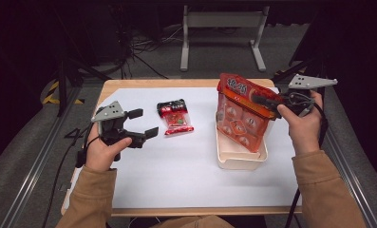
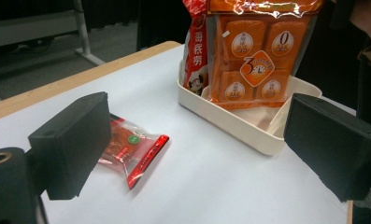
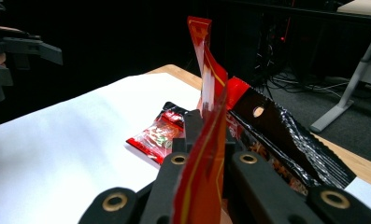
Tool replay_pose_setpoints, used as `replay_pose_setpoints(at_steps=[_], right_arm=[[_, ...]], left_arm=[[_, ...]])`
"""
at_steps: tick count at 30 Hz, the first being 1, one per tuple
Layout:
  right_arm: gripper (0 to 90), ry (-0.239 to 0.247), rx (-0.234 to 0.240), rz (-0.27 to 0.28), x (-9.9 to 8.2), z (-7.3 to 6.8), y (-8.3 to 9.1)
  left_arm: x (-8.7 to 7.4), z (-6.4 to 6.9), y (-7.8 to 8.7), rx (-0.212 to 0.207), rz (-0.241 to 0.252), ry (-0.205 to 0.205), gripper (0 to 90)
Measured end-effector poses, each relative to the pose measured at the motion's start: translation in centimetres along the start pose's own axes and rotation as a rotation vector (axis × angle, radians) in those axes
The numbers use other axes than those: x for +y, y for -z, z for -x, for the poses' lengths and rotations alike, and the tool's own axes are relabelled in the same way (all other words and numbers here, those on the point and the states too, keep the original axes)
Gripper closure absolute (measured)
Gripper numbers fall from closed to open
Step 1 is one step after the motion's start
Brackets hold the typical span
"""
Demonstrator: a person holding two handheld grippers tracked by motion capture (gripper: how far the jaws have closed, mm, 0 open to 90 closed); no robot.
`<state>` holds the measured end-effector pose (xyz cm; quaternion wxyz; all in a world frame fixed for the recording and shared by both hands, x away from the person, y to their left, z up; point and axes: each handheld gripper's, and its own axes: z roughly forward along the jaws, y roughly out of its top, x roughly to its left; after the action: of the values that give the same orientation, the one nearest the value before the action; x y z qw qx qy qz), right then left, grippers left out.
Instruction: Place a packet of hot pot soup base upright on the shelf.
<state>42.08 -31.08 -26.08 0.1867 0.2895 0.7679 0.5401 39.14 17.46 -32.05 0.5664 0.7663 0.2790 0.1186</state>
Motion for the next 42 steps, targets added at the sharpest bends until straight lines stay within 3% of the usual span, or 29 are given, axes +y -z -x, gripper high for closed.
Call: replay_pose_setpoints(at_steps=[10,14,18,24,31,37,42], right_arm=[[89.7,-0.008,0.011,-0.006,-1.1,0.0,-0.4],[89.7,0.003,0.022,-0.054,-1.9,-0.3,-1.5],[89.7,-0.009,0.039,-0.041,-2.4,-0.6,-2.0],[89.8,-0.007,0.02,-0.045,-3.0,-0.7,-1.7],[89.8,-0.04,0.0,-0.011,-4.6,-0.3,-0.7],[89.4,-0.038,-0.012,-0.008,-4.6,-0.4,-0.5],[82.0,-0.046,-0.022,-0.007,-4.7,-0.3,-0.4]], left_arm=[[-0.5,-0.9,-0.6,0.05,-0.014,0.016,4.6],[-0.7,-1.2,-0.7,0.07,0.001,0.035,4.9],[-0.9,-1.4,-0.6,0.108,0.02,0.039,4.9],[-1.4,-1.6,-0.7,0.13,0.028,0.049,9.8],[-1.7,-2.1,-0.9,0.133,0.016,0.066,12.9],[-1.9,-2.5,-1.4,0.119,-0.018,0.066,13.6],[-2.0,-2.9,-1.7,0.115,-0.035,0.066,12.7]])
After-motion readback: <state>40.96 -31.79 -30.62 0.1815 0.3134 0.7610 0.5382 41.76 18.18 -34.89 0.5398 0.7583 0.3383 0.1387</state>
